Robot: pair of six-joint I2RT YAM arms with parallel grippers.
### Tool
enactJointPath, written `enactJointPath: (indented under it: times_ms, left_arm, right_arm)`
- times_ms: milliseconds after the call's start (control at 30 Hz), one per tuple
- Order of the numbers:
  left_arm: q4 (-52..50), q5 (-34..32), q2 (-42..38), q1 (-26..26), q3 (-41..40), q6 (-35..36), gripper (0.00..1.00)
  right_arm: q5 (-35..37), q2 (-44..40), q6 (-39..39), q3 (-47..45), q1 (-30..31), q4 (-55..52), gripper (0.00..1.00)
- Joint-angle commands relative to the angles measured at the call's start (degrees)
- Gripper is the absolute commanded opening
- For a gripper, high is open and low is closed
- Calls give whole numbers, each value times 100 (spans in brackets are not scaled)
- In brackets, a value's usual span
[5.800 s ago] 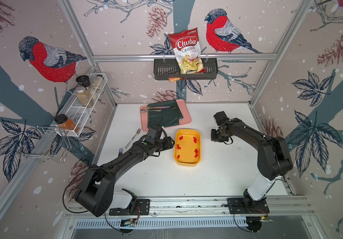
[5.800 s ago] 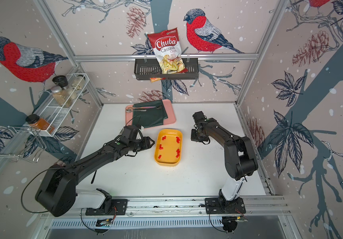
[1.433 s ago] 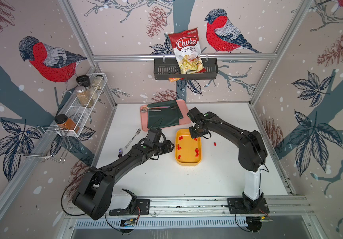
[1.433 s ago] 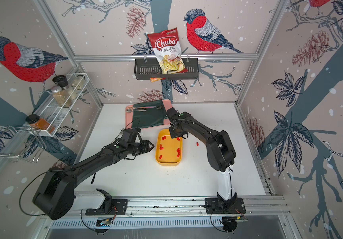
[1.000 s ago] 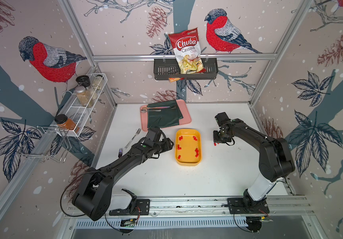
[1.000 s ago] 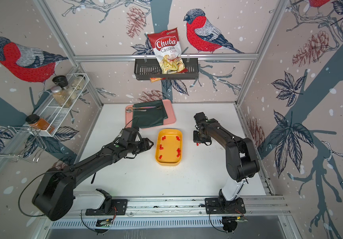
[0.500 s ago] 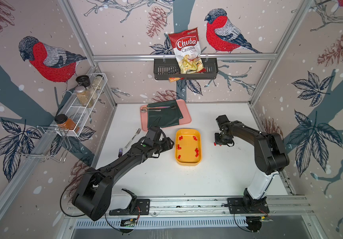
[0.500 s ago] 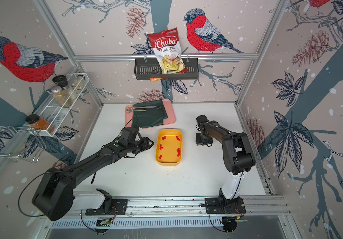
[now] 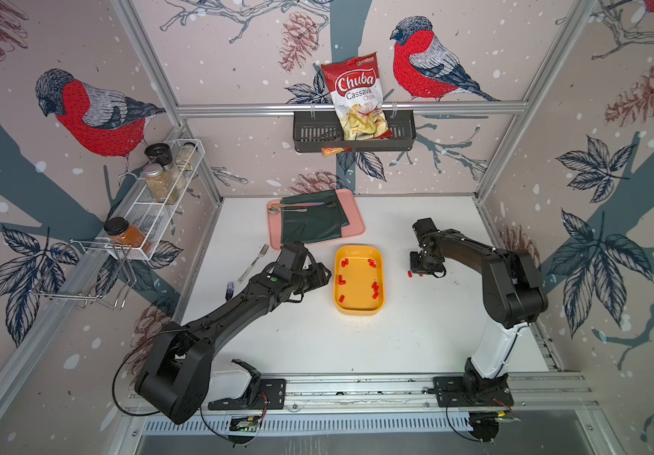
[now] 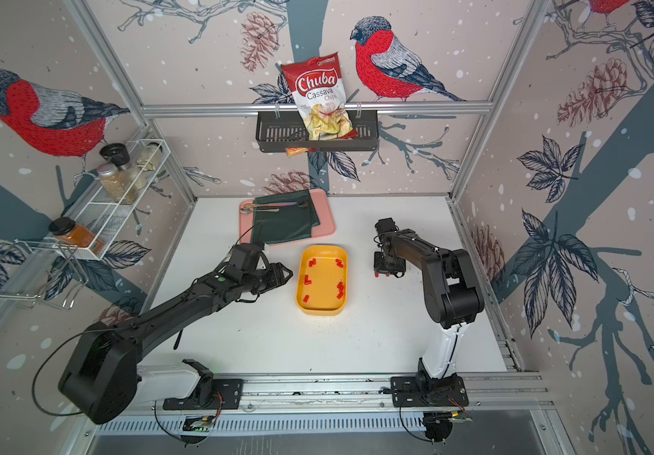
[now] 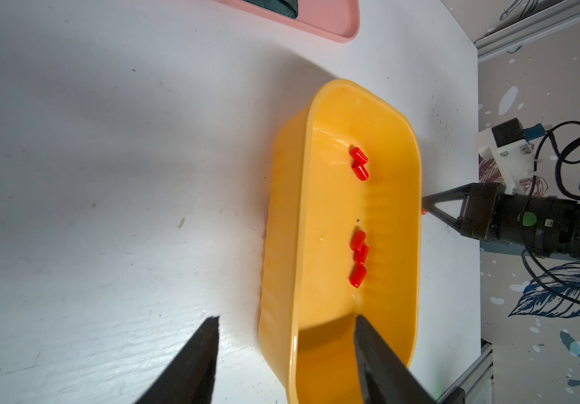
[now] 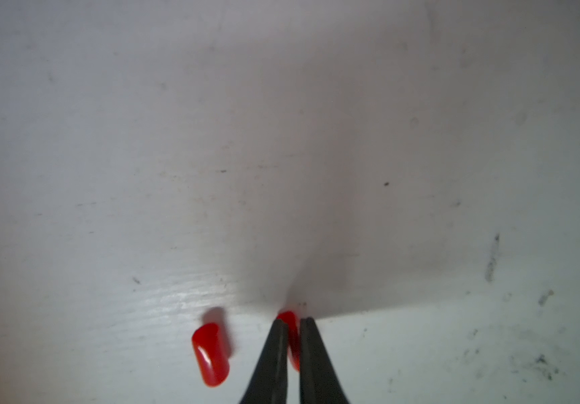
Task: Take the screw protection sleeves out of the storage box
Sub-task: Place the screw protection sleeve at the center of the board, then pick up the screw protection sleeve from the storage box.
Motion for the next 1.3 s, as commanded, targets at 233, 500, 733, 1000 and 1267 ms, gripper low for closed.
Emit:
enactJointPath:
  times_ms: [233,500,733,1000,1267]
  left_arm:
    - [33,-8,-25,-5,-5,59,62]
    - [75,35,-60,-6,-47,83,62]
    - [217,100,-87,-6,-120,51,62]
    - [394,221,-112,-47,-156,25,62]
    - [721,378,-81,-304,-144,18,62]
  right_arm:
    - [-236,-423,365,17,73,49,35]
    - [-62,-515,81,874,1178,-602,39]
    - [422,288,-401,2140,2246,-1454,38]
    - [984,1171,-764,2758,2614,-1894,35]
    - [1213,1493,-869,2977,2571,-1884,35]
